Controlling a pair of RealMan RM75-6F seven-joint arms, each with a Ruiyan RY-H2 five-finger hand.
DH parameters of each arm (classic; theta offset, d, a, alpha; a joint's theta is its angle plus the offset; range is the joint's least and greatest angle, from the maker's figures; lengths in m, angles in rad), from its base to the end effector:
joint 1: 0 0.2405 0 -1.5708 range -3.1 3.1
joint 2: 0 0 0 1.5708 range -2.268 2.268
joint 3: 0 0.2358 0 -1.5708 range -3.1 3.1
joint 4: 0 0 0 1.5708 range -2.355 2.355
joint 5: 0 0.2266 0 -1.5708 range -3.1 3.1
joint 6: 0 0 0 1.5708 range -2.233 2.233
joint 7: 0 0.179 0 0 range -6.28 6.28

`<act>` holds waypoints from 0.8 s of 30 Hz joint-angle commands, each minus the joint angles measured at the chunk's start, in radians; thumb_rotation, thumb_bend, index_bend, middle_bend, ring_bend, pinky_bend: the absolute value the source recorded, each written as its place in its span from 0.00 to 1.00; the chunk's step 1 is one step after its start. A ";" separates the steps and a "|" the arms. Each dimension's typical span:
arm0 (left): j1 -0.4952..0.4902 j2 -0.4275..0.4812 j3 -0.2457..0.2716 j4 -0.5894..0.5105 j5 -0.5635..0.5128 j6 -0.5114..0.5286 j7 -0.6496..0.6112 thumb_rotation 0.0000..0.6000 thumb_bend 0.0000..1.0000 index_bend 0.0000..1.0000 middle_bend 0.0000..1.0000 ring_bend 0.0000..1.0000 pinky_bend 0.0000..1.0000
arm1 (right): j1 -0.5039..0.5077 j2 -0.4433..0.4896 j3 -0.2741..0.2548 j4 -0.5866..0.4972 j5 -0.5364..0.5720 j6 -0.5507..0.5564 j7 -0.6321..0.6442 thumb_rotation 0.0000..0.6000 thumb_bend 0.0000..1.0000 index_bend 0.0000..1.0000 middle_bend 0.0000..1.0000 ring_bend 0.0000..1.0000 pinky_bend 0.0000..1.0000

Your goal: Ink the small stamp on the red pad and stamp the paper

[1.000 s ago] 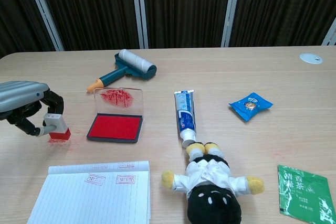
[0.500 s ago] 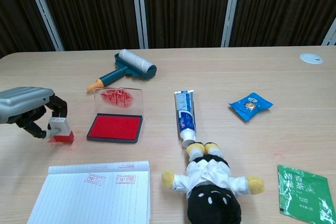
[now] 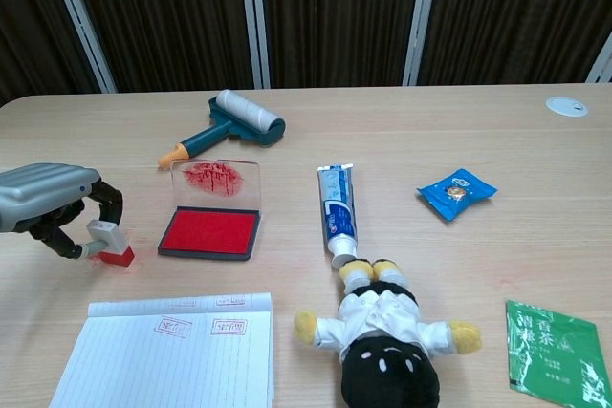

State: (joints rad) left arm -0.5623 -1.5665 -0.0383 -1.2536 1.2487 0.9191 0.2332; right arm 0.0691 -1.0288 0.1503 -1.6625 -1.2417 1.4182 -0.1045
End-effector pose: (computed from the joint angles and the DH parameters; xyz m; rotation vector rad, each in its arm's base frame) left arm -0.2471 0.3289 -0.0569 -1.8857 -0.9727 -0.6472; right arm -0.3346 -0.2278 0.1825 1.1825 -0.8992 0.7055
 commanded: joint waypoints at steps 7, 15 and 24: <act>0.008 0.000 0.005 -0.008 0.000 0.013 0.026 1.00 0.29 0.46 0.43 0.80 0.87 | -0.002 0.004 0.000 -0.005 -0.002 0.002 0.005 1.00 0.00 0.00 0.00 0.00 0.00; 0.014 0.013 0.007 -0.031 0.001 0.022 0.038 1.00 0.23 0.40 0.40 0.80 0.86 | -0.003 0.007 -0.001 -0.009 -0.006 0.004 0.010 1.00 0.00 0.00 0.00 0.00 0.00; 0.037 0.057 -0.001 -0.096 0.012 0.083 0.047 1.00 0.10 0.18 0.29 0.79 0.85 | -0.007 0.015 -0.003 -0.020 -0.016 0.010 0.021 1.00 0.00 0.00 0.00 0.00 0.00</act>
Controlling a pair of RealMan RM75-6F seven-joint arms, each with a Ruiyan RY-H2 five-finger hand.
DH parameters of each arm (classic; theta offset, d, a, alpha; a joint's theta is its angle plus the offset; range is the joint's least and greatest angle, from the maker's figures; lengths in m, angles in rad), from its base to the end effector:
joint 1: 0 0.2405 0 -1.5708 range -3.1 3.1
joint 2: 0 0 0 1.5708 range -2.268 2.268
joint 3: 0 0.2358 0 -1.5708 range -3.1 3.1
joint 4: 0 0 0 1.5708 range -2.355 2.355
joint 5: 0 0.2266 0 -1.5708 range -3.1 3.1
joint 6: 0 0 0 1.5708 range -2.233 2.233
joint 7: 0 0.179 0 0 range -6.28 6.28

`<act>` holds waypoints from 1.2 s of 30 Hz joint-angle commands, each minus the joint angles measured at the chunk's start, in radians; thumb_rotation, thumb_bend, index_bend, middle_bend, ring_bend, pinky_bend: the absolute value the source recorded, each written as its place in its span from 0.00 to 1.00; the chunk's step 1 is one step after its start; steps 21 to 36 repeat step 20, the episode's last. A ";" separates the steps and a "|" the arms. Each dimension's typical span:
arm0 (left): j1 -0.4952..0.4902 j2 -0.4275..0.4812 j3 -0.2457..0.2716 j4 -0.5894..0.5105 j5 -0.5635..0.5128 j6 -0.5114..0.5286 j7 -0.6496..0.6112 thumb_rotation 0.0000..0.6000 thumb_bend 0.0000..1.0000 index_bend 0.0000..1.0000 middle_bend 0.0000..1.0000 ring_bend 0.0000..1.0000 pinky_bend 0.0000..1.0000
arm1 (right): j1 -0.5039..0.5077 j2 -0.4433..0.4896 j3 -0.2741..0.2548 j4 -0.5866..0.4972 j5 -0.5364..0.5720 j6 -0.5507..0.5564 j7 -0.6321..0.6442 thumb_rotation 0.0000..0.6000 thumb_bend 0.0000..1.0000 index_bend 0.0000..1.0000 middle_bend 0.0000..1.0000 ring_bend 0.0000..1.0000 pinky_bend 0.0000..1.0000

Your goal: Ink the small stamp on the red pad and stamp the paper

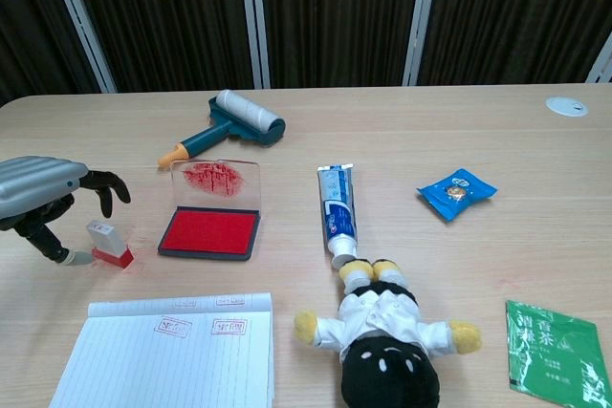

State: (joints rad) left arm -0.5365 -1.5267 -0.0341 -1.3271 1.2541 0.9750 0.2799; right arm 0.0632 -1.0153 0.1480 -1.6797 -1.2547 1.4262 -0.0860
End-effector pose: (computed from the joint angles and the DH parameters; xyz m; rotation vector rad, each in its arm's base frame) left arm -0.2428 0.3203 -0.0446 -1.8686 -0.9372 -0.6650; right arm -0.3308 -0.2257 0.1845 1.1824 -0.9060 0.7270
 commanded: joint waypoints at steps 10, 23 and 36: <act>0.128 0.188 -0.010 -0.246 0.102 0.297 -0.021 1.00 0.00 0.15 0.18 0.67 0.76 | -0.015 0.026 -0.009 -0.034 -0.048 0.029 0.040 1.00 0.00 0.00 0.00 0.00 0.00; 0.307 0.343 0.020 -0.452 0.163 0.556 -0.070 1.00 0.00 0.04 0.00 0.03 0.00 | -0.029 0.052 -0.021 -0.061 -0.107 0.058 0.086 1.00 0.00 0.00 0.00 0.00 0.00; 0.307 0.343 0.020 -0.452 0.163 0.556 -0.070 1.00 0.00 0.04 0.00 0.03 0.00 | -0.029 0.052 -0.021 -0.061 -0.107 0.058 0.086 1.00 0.00 0.00 0.00 0.00 0.00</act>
